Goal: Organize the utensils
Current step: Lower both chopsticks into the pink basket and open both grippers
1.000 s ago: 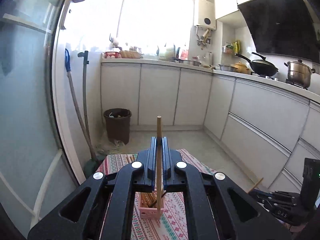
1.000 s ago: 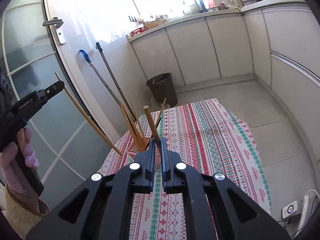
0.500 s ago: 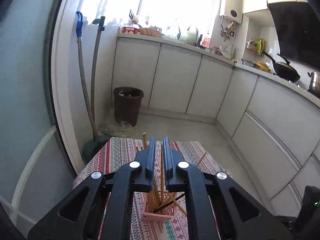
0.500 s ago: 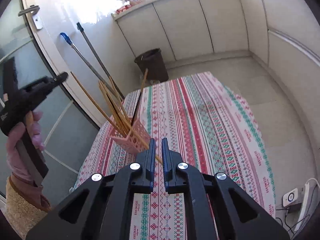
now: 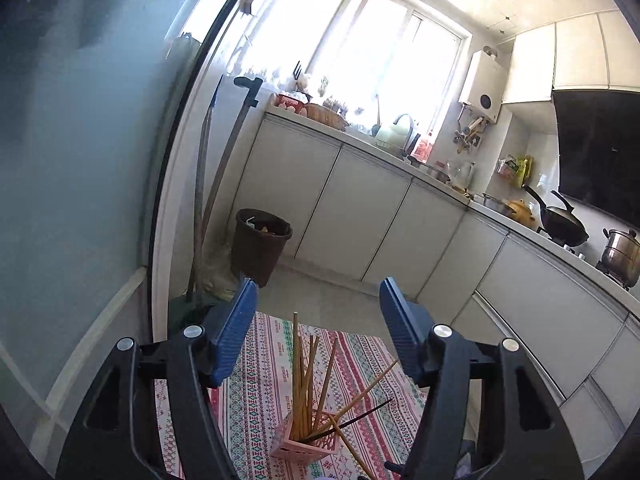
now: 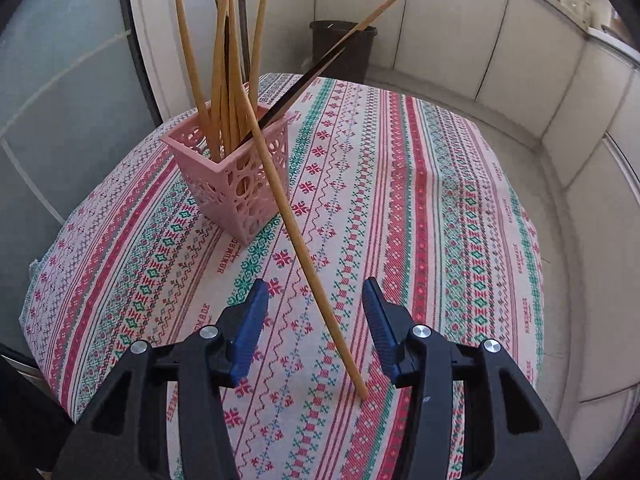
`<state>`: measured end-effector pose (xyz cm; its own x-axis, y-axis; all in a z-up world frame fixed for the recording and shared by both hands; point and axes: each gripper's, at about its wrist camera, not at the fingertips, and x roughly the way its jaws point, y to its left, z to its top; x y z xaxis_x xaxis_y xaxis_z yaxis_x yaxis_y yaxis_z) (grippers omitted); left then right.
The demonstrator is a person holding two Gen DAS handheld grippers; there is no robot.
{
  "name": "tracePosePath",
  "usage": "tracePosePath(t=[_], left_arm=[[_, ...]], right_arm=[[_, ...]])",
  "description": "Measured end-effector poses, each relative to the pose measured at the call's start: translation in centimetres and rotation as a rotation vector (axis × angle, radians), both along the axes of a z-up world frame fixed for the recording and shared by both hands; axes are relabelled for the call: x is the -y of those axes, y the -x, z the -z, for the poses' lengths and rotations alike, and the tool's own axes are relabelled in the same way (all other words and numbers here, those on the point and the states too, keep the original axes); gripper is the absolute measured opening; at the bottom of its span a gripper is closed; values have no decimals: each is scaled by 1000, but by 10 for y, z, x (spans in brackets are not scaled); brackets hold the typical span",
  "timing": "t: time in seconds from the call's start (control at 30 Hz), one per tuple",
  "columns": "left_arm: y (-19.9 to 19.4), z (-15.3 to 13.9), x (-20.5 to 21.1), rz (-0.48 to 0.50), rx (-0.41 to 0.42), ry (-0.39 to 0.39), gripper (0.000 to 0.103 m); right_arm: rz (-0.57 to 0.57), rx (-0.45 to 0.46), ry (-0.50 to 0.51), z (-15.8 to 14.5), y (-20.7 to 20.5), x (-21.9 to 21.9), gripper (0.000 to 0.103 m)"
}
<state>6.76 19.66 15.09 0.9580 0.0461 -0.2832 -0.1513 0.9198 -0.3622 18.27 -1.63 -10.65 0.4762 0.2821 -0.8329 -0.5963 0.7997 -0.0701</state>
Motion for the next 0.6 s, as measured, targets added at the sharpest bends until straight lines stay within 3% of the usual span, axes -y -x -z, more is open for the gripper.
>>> tracePosePath(t=[0.1,0.13,0.2,0.37,0.6], left_arm=[[-2,2,0,7,-6,-1,60],[-2,2,0,7,-8,-4,60],[-3,2,1,3,-10,-13,60],[4,1,-5,-3,-1,-8,60],[14,-3,-7,-23,12,27,61]], right_arm=[[-42,-11,44,10,-15,-22,49],[-54,-14,56,12,-18,-27,42],[-71,-13,65,10,-19,-30,9],[-72,7,-39,-26,16,4,7],[16,103,-383,-119,45,35,7]])
